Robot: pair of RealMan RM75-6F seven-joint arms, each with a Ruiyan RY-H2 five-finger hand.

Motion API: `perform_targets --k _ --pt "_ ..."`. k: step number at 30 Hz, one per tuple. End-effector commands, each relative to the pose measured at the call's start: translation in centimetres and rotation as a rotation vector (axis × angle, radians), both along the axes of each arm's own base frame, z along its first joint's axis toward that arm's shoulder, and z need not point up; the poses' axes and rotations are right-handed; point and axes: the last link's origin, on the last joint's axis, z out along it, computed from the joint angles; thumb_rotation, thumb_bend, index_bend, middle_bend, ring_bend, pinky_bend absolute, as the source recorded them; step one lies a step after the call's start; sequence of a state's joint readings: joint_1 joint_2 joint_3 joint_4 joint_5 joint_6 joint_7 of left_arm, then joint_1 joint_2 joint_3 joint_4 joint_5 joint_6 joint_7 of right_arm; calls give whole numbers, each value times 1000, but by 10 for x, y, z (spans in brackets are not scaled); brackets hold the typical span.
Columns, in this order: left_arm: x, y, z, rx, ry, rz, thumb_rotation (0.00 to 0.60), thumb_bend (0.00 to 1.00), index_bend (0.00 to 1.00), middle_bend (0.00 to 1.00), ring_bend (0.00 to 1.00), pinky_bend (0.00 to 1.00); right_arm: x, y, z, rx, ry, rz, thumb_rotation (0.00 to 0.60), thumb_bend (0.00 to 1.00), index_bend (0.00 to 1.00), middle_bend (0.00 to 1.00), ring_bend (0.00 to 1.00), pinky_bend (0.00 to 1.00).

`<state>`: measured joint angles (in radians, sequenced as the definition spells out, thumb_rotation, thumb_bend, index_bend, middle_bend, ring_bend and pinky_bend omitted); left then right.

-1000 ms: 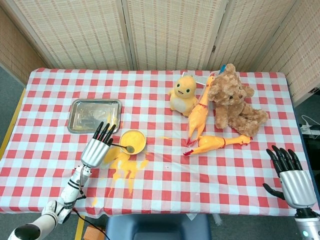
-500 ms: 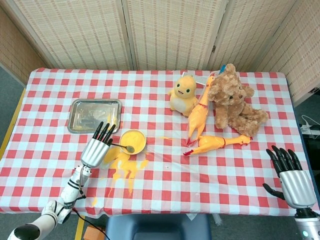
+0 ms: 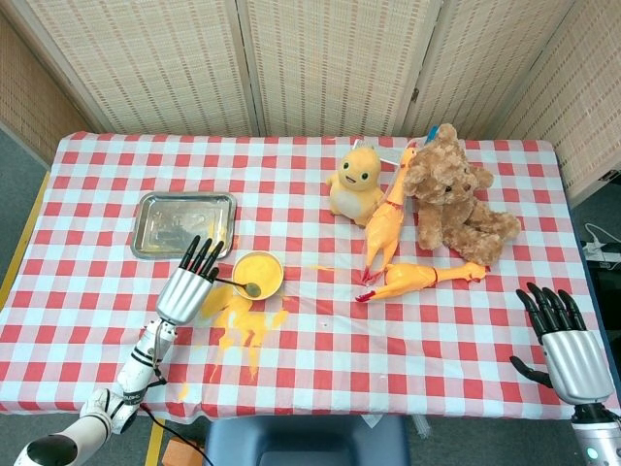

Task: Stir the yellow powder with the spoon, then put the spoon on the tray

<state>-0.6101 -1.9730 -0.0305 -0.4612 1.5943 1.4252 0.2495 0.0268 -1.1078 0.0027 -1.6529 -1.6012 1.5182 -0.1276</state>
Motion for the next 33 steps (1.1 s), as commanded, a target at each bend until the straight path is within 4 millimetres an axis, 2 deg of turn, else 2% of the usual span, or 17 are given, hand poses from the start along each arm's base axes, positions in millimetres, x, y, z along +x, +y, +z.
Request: perform_targets --k 1,21,33 --pt "0 0 0 0 0 2 600 463 477 50 0 0 0 0 0 0 0 0 600 74 0 0 0 0" --pt "-2 2 1 0 -1 10 600 461 524 52 0 0 -1 -1 -1 1 5 -4 600 74 0 0 0 0" --pt "-3 4 1 -2 -1 19 600 458 502 52 0 0 -1 -2 -2 3 6 -5 600 74 0 0 0 0"
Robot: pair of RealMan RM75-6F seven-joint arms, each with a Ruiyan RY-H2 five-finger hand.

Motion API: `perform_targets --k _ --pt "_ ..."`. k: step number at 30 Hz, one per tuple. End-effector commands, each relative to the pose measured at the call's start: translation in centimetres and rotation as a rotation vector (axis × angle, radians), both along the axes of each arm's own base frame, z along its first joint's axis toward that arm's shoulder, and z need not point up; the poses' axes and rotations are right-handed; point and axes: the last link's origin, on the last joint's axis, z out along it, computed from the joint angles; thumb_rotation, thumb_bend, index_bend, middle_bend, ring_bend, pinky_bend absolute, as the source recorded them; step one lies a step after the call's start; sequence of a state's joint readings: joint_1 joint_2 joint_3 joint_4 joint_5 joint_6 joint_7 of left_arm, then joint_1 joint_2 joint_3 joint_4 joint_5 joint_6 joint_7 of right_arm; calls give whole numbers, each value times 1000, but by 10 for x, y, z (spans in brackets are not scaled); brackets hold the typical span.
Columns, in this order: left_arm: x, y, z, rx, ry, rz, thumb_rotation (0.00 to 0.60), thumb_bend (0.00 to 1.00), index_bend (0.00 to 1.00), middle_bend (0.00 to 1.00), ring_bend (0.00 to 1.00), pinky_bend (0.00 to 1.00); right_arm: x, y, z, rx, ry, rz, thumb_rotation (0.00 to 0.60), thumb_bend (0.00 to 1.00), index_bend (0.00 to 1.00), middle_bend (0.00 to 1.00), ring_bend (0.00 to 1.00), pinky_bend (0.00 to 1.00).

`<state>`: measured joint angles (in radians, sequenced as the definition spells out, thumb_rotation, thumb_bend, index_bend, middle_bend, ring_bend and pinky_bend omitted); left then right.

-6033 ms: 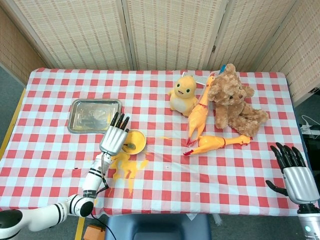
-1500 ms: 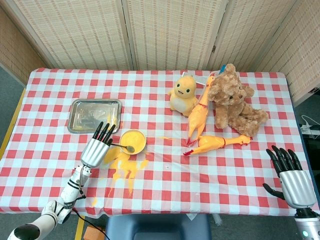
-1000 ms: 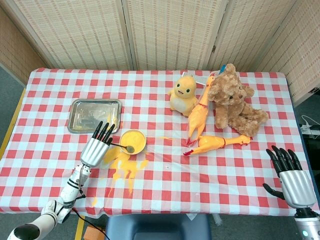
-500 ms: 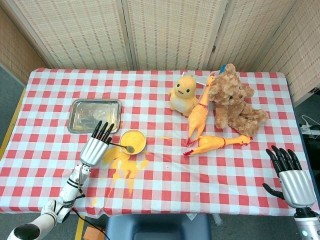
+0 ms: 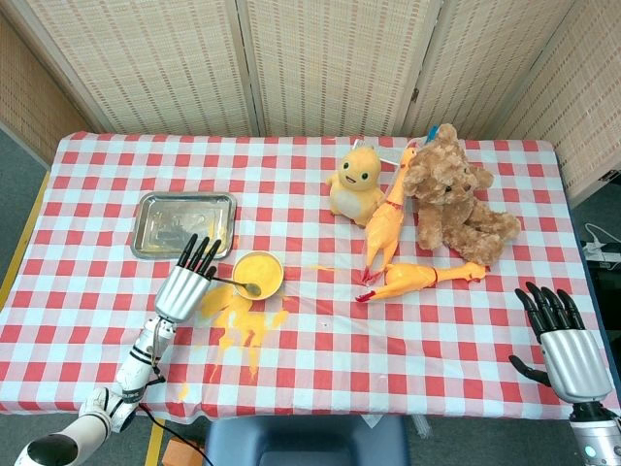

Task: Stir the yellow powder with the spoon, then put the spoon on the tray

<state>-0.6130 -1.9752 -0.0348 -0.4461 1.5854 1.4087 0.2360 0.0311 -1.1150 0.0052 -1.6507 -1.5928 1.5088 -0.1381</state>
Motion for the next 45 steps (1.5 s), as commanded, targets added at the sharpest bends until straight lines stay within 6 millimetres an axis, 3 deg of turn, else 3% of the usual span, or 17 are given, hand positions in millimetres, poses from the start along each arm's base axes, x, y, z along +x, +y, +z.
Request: perform_targets --k 1,24,45 --pt "0 0 0 0 -2 1 600 459 504 52 0 0 0 0 0 -1 1 0 600 74 0 0 0 0" --pt "-1 2 0 -4 1 7 600 458 512 53 0 0 -1 0 -1 2 2 -5 600 74 0 0 0 0" --pt "-1 1 4 -10 -25 0 600 474 633 75 0 0 0 0 -2 15 -3 -3 600 74 0 0 0 0"
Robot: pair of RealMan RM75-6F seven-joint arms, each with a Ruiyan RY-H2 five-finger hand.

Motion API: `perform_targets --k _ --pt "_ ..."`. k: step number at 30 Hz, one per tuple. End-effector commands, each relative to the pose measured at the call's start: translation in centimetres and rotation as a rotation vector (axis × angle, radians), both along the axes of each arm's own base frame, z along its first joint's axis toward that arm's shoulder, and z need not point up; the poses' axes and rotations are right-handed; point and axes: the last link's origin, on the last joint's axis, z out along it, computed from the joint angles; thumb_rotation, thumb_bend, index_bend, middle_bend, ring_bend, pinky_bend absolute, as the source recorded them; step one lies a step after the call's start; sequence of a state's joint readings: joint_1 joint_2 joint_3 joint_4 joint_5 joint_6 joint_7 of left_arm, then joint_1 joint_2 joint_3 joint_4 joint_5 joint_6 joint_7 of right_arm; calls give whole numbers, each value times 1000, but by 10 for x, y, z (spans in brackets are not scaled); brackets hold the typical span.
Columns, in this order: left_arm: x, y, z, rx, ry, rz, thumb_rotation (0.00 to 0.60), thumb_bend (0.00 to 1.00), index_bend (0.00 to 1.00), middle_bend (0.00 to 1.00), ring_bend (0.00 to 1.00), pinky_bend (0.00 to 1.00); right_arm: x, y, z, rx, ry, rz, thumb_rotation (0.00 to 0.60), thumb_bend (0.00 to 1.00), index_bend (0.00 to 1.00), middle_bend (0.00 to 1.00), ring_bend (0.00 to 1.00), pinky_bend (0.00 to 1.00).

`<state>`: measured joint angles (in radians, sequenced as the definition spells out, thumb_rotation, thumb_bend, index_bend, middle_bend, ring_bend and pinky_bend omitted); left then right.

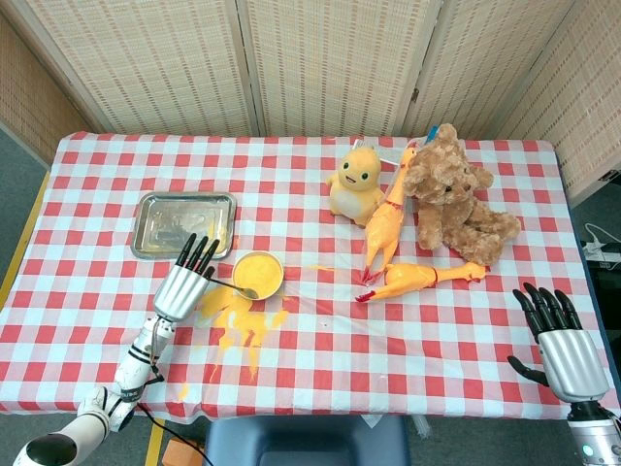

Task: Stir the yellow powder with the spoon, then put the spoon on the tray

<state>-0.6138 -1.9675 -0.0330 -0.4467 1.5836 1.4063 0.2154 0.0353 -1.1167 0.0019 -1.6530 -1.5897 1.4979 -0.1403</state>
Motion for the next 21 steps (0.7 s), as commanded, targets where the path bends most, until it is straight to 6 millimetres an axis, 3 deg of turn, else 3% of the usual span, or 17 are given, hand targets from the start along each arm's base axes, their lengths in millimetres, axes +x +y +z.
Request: perform_targets --k 1,11,21 --pt "1 -1 2 -3 -26 -8 600 489 660 91 0 0 0 0 0 5 -4 1 600 74 0 0 0 0" --pt "10 -2 10 30 -84 -45 600 735 824 266 15 0 1 1 0 13 -8 6 600 73 0 0 0 0" --pt "29 6 20 85 -90 -66 600 806 828 310 45 0 2 2 3 11 -17 13 600 74 0 0 0 0"
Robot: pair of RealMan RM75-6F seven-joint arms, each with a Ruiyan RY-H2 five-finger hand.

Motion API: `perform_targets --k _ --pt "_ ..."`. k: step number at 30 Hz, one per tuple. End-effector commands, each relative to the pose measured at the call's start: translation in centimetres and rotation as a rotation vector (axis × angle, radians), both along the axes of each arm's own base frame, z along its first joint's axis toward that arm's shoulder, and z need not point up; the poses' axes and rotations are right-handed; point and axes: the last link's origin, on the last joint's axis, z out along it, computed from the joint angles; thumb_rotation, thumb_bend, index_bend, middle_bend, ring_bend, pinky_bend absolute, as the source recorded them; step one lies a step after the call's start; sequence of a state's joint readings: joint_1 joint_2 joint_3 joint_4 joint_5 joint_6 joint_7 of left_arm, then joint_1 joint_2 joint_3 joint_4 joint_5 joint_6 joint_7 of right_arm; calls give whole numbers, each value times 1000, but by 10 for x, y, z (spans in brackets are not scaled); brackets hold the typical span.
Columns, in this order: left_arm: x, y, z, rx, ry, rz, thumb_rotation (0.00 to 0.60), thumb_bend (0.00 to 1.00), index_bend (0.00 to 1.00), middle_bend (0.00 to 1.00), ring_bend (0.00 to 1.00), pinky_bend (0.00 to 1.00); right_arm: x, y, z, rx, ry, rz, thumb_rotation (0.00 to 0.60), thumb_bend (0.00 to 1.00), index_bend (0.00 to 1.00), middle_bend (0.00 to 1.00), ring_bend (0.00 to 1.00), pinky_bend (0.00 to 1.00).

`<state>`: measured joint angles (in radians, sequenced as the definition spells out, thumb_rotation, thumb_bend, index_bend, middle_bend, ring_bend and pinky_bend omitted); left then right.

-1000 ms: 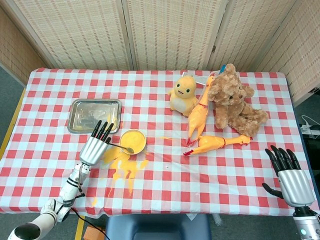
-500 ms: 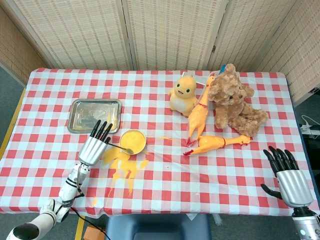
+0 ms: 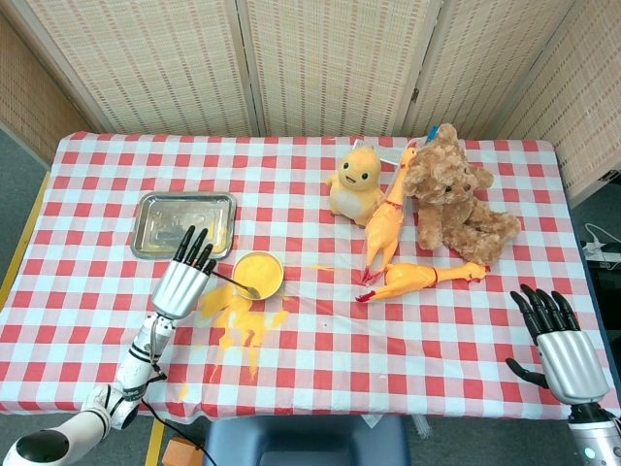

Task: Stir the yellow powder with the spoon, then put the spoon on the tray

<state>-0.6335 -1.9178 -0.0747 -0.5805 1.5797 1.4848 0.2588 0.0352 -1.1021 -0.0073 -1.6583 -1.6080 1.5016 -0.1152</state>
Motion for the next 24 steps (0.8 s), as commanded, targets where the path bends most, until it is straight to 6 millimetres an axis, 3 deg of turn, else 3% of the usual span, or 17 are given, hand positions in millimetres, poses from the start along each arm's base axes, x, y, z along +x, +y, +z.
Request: perform_targets --k 1,10,17,24 --pt "8 6 6 33 0 -5 600 809 828 312 47 0 0 0 1 -1 -2 1 600 74 0 0 0 0" --pt "27 24 16 71 14 32 600 818 831 320 52 0 -1 1 4 -11 -7 0 600 74 0 0 0 0" --pt "32 41 10 98 114 115 600 819 831 319 52 0 0 0 5 -15 -9 0 600 74 0 0 0 0" --pt "40 46 4 118 149 121 600 819 831 321 53 0 -2 -2 7 -20 -11 -10 600 74 0 0 0 0"
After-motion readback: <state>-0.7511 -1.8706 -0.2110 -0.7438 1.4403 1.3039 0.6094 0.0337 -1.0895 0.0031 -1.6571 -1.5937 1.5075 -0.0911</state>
